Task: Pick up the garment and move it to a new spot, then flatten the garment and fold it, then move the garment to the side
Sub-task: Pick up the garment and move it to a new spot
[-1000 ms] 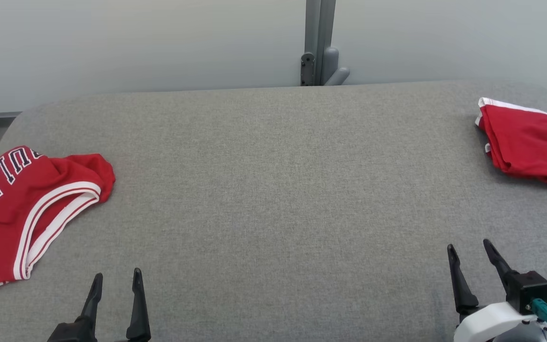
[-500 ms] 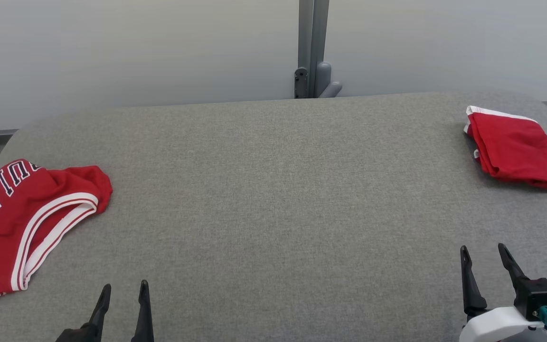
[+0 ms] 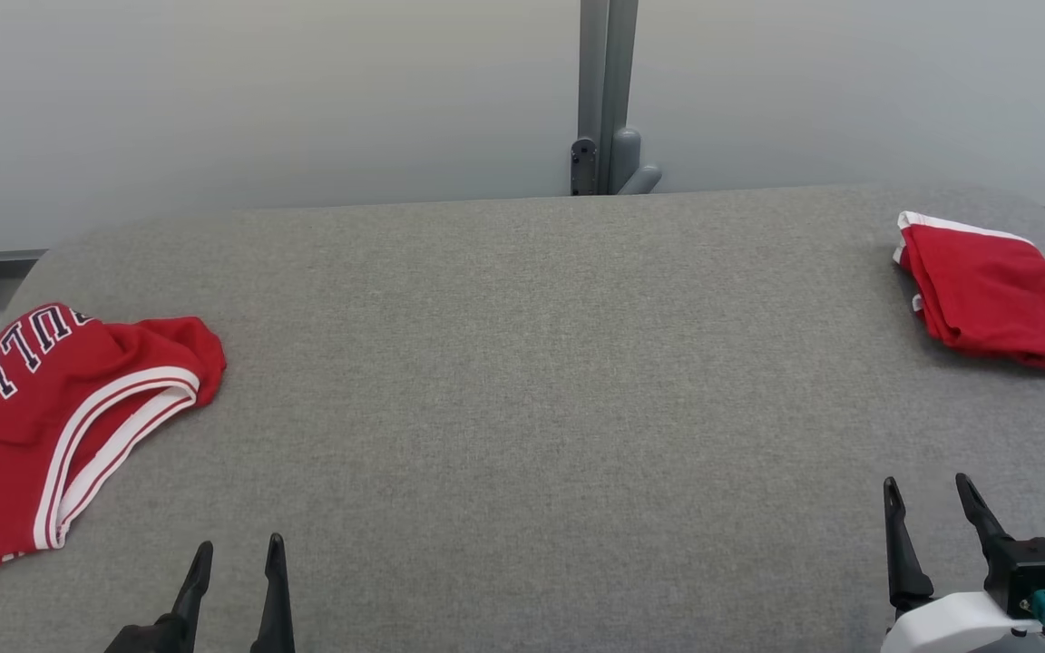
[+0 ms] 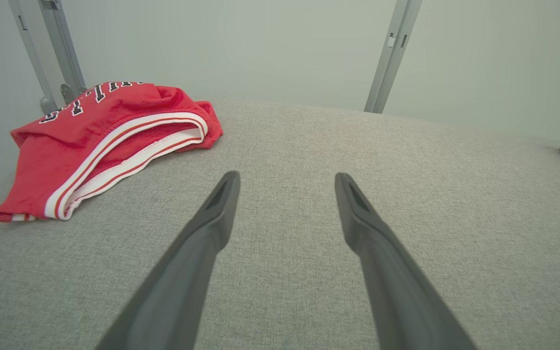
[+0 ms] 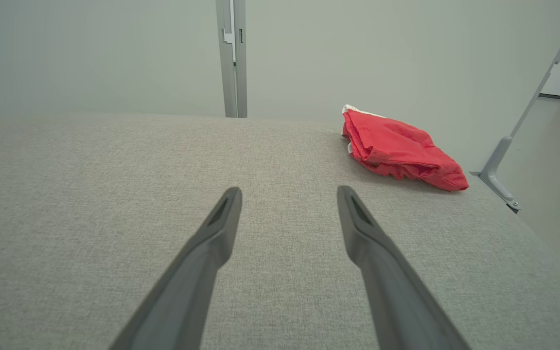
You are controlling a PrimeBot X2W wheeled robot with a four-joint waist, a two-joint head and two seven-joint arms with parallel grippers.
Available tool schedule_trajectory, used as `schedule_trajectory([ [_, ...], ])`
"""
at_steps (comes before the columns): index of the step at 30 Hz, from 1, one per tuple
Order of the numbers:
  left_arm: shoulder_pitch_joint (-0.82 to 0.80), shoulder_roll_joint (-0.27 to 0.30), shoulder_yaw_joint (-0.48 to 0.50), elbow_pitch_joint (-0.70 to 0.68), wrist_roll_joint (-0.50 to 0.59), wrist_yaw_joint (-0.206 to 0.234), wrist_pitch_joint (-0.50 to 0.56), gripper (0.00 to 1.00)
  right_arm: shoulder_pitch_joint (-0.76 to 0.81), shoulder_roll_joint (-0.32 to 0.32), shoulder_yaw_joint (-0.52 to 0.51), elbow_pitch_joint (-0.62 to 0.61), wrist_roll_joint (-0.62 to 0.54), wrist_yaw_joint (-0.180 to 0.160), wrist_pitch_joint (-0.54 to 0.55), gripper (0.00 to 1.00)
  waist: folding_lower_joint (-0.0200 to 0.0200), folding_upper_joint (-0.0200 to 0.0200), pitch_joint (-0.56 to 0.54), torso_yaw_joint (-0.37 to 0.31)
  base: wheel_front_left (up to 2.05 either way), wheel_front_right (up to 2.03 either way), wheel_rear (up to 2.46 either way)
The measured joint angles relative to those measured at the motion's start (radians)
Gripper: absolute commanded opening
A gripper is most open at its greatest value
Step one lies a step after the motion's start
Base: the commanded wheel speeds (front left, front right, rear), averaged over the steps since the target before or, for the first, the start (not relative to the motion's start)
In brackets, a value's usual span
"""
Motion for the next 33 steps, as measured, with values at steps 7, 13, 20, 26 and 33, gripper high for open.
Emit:
schedule_trajectory([
  [7,-0.006,-0.001,-0.011,-0.01,-0.015,0.01,0.0,1.0,0.021,0.0,0.021,-0.018,0.012,0.0,0.0,1.0,0.0,0.0,-0.005,0.061,0.0,0.0,0.0],
  [13,0.005,-0.002,0.009,-0.02,-0.019,0.024,0.0,1.0,0.024,0.0,0.113,-0.02,0.036,0.0,0.0,1.0,0.0,0.0,-0.012,0.155,0.0,0.0,0.0],
  [20,0.034,-0.001,0.037,-0.035,-0.025,0.033,0.0,1.0,0.008,0.002,0.222,-0.012,0.064,0.0,0.0,1.0,0.0,0.0,-0.025,0.275,0.0,0.0,0.0],
  [26,0.027,-0.002,0.034,-0.041,-0.031,0.033,0.0,1.0,0.003,0.003,0.232,-0.014,0.066,0.0,0.0,1.0,0.0,0.0,-0.029,0.336,0.0,0.0,0.0],
  [33,-0.128,0.002,0.028,0.01,-0.06,0.017,0.011,1.0,-0.027,-0.004,0.213,-0.053,0.033,0.0,0.0,1.0,0.0,0.0,0.019,0.339,0.0,0.0,0.0],
])
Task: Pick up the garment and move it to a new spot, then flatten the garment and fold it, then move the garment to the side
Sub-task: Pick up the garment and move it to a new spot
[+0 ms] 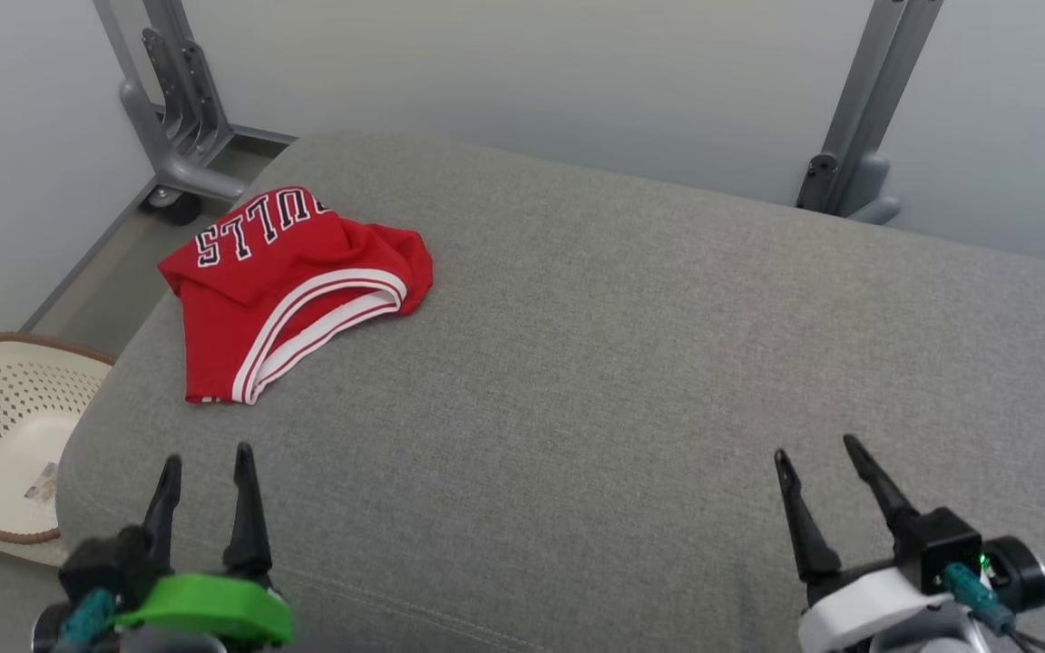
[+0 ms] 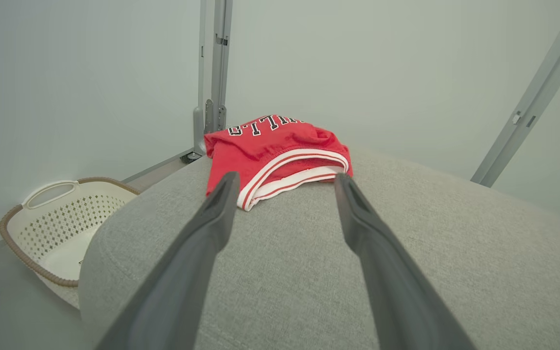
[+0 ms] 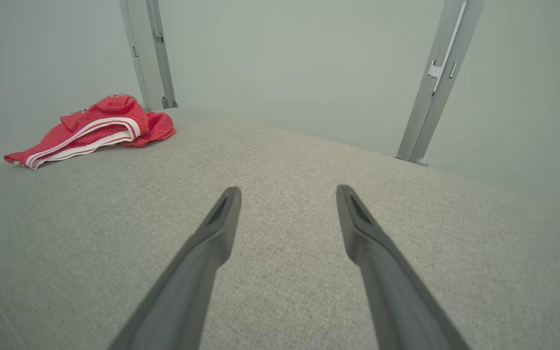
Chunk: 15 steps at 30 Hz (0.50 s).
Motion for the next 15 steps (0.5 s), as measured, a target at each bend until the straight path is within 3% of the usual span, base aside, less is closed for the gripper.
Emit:
schedule_trajectory([
  [7,-0.344,0.052,-0.045,0.162,-0.091,-0.018,0.177,1.0,-0.132,-0.11,-0.003,-0.065,-0.006,0.0,0.0,1.0,0.0,0.0,0.129,-0.002,0.0,0.0,0.0],
  [15,-0.649,0.104,-0.017,0.392,-0.26,-0.023,0.326,1.0,-0.234,-0.193,0.013,-0.121,0.006,0.0,0.0,1.0,0.0001,0.0,0.341,-0.037,0.0,0.0,0.0],
])
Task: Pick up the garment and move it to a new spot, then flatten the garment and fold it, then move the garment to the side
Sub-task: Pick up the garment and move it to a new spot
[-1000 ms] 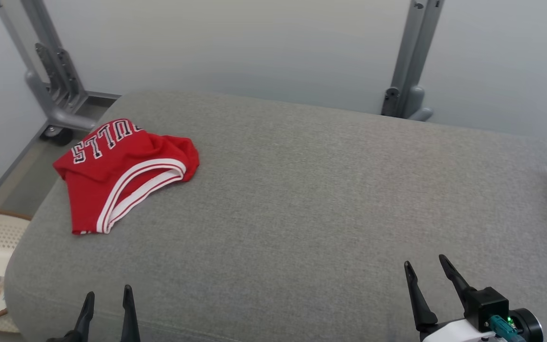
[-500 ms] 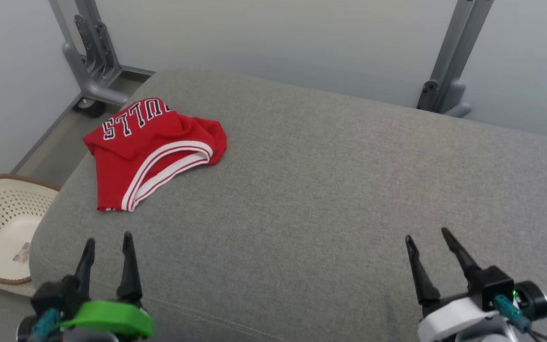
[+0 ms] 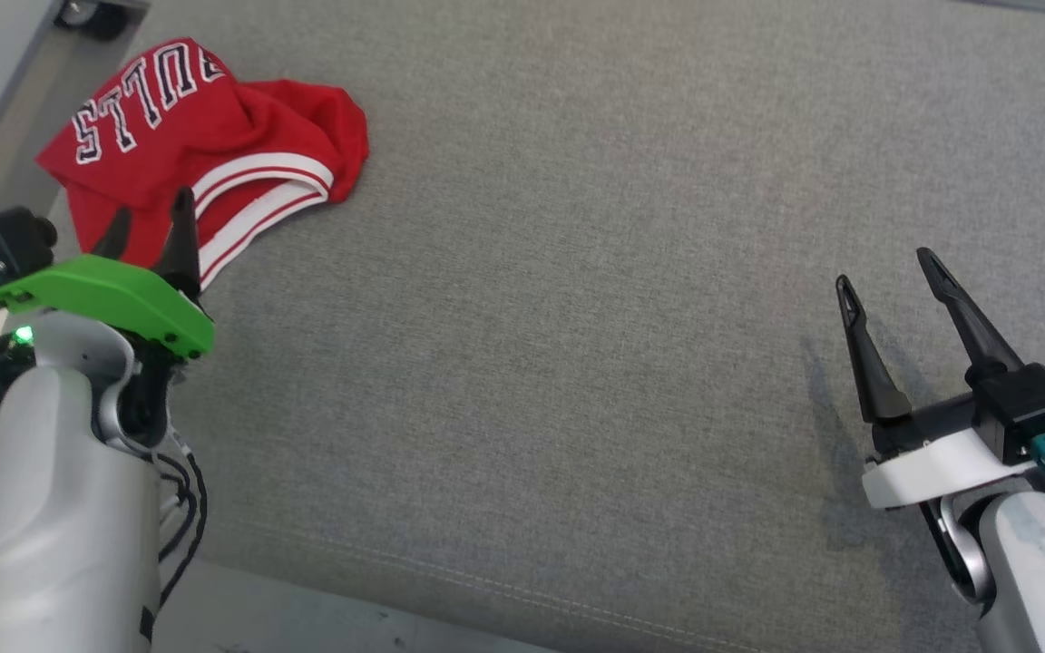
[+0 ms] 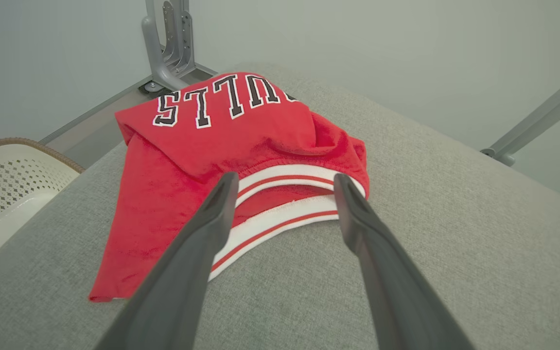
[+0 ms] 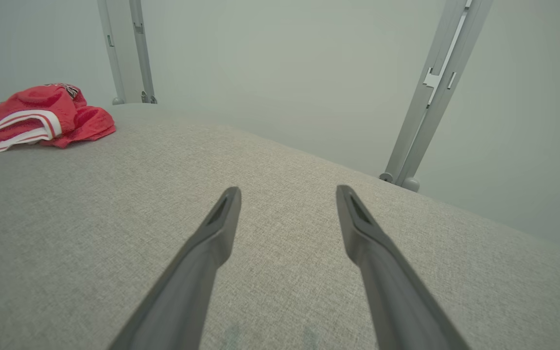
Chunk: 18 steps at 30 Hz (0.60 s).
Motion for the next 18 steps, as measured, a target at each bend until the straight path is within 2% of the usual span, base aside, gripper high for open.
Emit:
schedule_trajectory([
  [5,-0.132,0.031,0.033,0.143,-0.055,0.0,0.013,1.0,-0.04,-0.032,0.02,-0.033,0.009,0.0,0.0,1.0,0.0,0.0,0.123,-0.035,0.0,0.0,0.0],
  [12,-0.201,0.084,0.04,0.312,-0.051,0.028,0.027,1.0,-0.053,-0.041,0.017,-0.061,0.016,0.0,0.0,1.0,0.0001,0.0,0.229,-0.087,0.0,0.0,0.0],
  [13,-0.205,0.09,0.037,0.331,-0.049,0.028,0.03,0.98,-0.053,-0.038,0.013,-0.063,0.017,0.0,0.0,1.0,0.0,0.0,0.239,-0.099,0.0,0.0,0.0],
  [15,-0.225,0.114,0.036,0.359,-0.044,0.033,0.024,0.23,-0.049,-0.031,0.004,-0.067,0.019,0.0,0.0,1.0,0.0,0.0,0.253,-0.122,0.0,0.0,0.0],
  [16,-0.231,0.12,0.034,0.37,-0.04,0.032,0.02,0.02,-0.044,-0.028,0.002,-0.067,0.02,0.0,0.0,1.0,0.0001,0.0,0.258,-0.132,0.0,0.0,0.0],
  [18,-0.236,0.139,0.028,0.386,-0.035,0.031,0.001,0.0,-0.035,-0.019,0.0,-0.064,0.02,0.0,0.0,1.0,0.0,0.0001,0.264,-0.149,0.0,0.0,0.0],
])
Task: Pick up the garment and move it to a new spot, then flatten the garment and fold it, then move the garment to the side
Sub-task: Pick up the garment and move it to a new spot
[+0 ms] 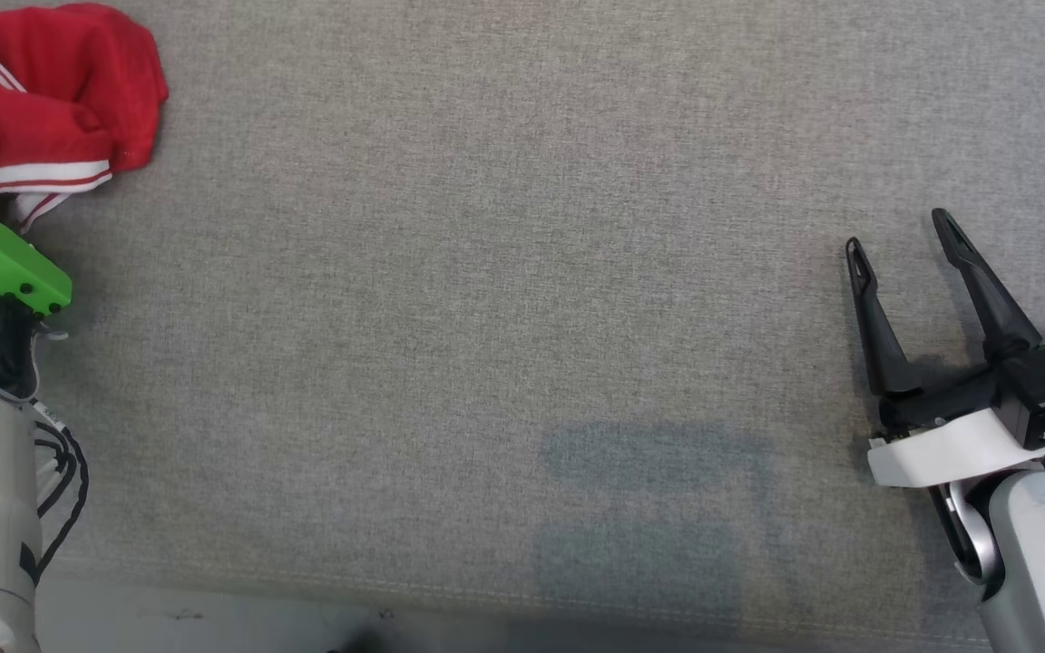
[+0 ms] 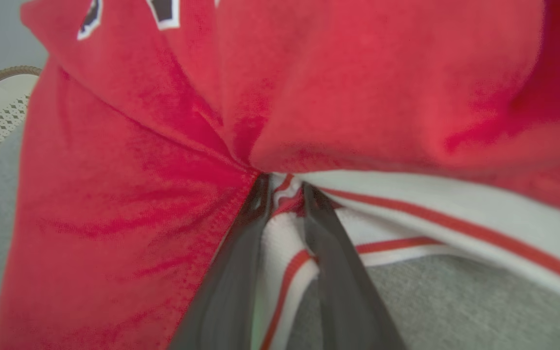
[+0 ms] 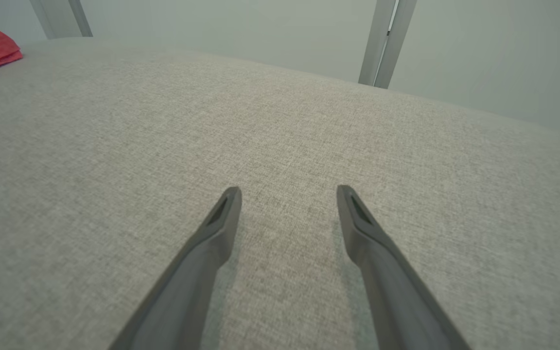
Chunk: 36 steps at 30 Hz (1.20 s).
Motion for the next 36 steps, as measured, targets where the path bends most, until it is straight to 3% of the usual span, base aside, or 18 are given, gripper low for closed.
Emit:
schedule_trajectory([
  [4,-0.003,0.007,-0.017,-0.01,-0.004,-0.017,-0.044,0.0,0.004,0.022,-0.001,0.009,0.005,0.0,0.0,1.0,0.0,0.0,-0.013,-0.016,0.0,0.0,0.0],
  [7,0.012,-0.007,-0.088,-0.085,0.011,-0.028,-0.077,0.0,0.007,0.049,0.006,0.02,0.006,0.0,0.0,1.0,0.0001,-0.0001,-0.038,-0.021,0.0,0.0,0.0],
  [12,0.08,-0.024,-0.23,-0.334,-0.02,-0.031,-0.073,0.0,0.034,0.09,0.007,0.042,0.008,0.0,0.0,1.0,0.0001,-0.0001,-0.102,-0.02,0.0,0.0,0.0],
  [19,0.198,-0.06,-0.342,-0.768,-0.071,-0.027,0.045,0.0,0.057,0.152,0.006,0.062,0.011,0.0,0.0,1.0,0.0,-0.0001,-0.208,-0.031,0.0,0.0,0.0],
  [26,0.331,-0.185,-0.477,-1.107,-0.132,0.068,0.211,0.0,0.071,0.192,0.001,0.074,0.017,0.0,0.0,1.0,0.0,-0.0001,-0.288,-0.108,0.0,0.0,0.0],
  [31,0.321,-0.234,-0.583,-1.102,-0.141,0.111,0.232,0.0,0.068,0.206,0.004,0.079,0.024,0.0,0.0,1.0,0.0,-0.0001,-0.304,-0.185,0.0,0.0,0.0],
  [36,0.246,-0.244,-0.707,-1.039,-0.252,0.169,0.184,0.0,0.057,0.213,0.006,0.085,0.034,0.0,0.0,1.0,0.0,0.0,-0.304,-0.27,0.0,0.0,0.0],
])
